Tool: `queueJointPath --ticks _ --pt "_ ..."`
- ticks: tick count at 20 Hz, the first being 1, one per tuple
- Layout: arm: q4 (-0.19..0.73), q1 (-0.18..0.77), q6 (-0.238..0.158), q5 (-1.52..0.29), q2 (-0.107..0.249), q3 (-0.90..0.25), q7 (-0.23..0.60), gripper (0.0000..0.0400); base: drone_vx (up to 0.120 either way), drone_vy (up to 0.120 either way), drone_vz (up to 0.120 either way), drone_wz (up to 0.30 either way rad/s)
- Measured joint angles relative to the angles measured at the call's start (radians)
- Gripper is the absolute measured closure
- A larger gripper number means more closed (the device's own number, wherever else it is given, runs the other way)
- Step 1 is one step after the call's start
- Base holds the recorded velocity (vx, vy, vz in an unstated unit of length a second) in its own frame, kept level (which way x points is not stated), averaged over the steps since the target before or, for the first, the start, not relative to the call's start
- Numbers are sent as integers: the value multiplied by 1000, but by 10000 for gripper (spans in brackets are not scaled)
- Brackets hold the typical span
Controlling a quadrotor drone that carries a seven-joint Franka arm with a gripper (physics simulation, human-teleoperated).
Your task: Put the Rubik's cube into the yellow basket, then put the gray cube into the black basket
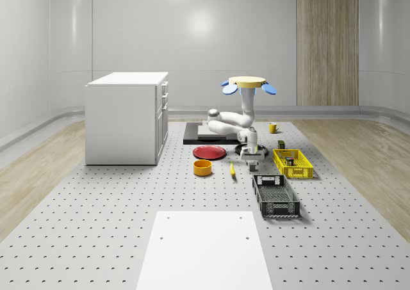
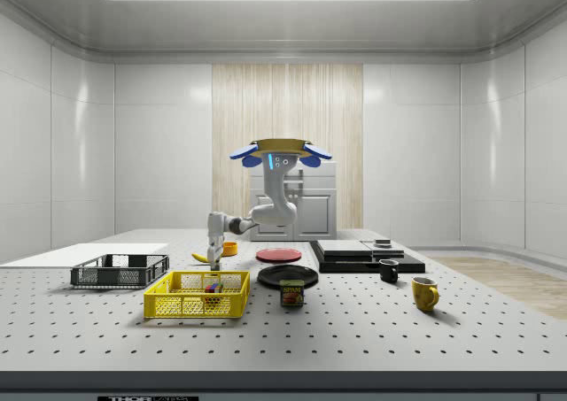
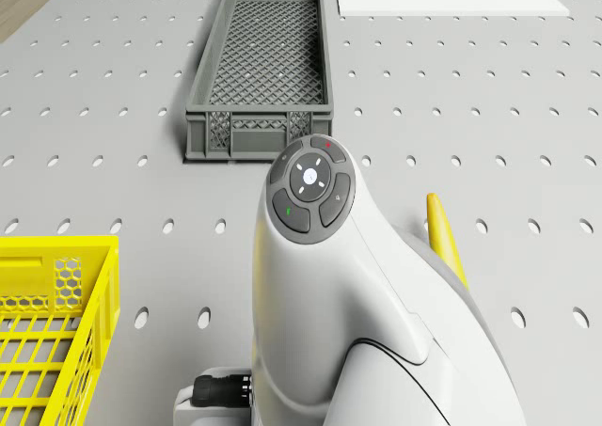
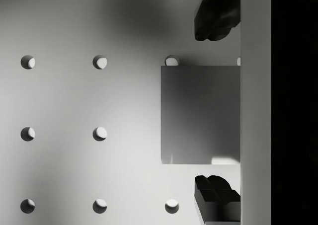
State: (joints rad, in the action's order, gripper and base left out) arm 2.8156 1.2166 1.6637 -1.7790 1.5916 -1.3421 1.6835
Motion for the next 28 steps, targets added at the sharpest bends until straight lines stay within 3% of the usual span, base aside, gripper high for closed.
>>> queueJointPath --ticks 11,14,17,28 --pt "-9 -5 11 -37 -4 38 -11 0 0 0 0 0" --pt "-11 -4 12 -45 -5 46 -11 79 0 0 0 0" --pt "-12 -4 12 -49 -7 51 -12 116 0 0 0 0" --pt "-13 -5 8 -55 -13 55 -13 148 0 0 0 0"
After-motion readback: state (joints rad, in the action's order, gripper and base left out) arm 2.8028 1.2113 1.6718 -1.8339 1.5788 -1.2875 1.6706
